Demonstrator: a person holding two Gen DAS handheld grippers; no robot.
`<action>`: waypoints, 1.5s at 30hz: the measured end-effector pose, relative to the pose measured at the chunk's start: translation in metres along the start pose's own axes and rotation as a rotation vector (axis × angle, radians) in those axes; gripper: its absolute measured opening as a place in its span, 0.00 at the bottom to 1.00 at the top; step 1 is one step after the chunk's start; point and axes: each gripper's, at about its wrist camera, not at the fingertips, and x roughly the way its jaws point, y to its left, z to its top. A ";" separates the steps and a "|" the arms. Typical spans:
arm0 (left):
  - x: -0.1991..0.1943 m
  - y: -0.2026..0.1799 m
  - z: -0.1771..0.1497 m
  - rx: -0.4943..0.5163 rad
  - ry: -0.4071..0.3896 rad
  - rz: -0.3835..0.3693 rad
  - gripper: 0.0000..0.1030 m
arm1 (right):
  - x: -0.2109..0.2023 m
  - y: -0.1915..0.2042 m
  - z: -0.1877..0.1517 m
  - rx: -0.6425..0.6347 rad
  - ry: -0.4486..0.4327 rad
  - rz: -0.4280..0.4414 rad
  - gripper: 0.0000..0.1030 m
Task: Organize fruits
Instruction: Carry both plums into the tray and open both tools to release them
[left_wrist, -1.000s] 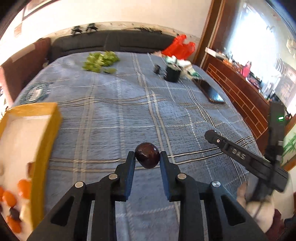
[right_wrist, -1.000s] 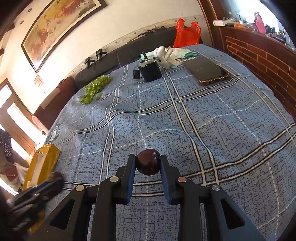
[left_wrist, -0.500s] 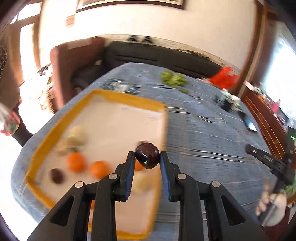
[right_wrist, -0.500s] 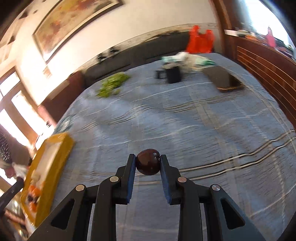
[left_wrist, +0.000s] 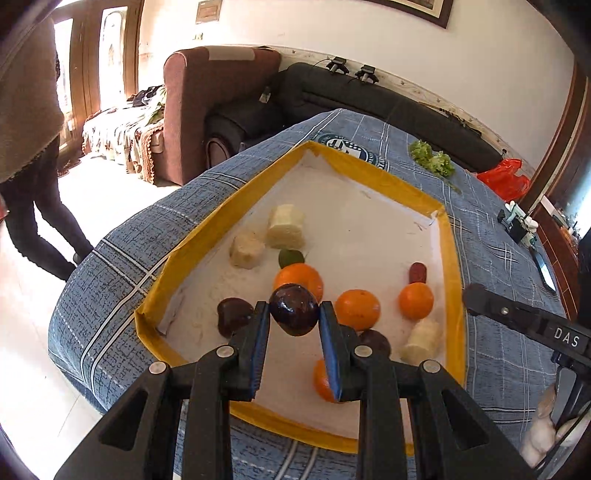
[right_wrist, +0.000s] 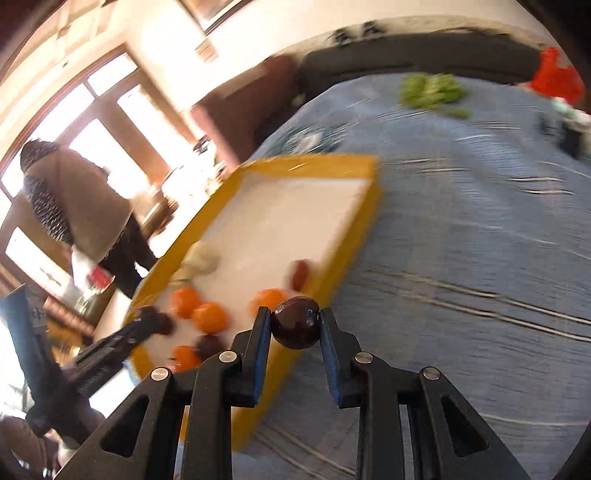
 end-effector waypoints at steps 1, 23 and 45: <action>0.002 0.003 0.000 -0.002 0.004 -0.002 0.26 | 0.009 0.008 0.003 -0.013 0.013 0.004 0.29; 0.004 0.002 0.008 -0.008 -0.021 -0.013 0.54 | 0.069 0.046 0.030 -0.095 0.080 -0.045 0.34; -0.055 -0.079 -0.010 0.157 -0.201 0.180 0.87 | -0.056 0.000 -0.048 0.002 -0.181 -0.234 0.55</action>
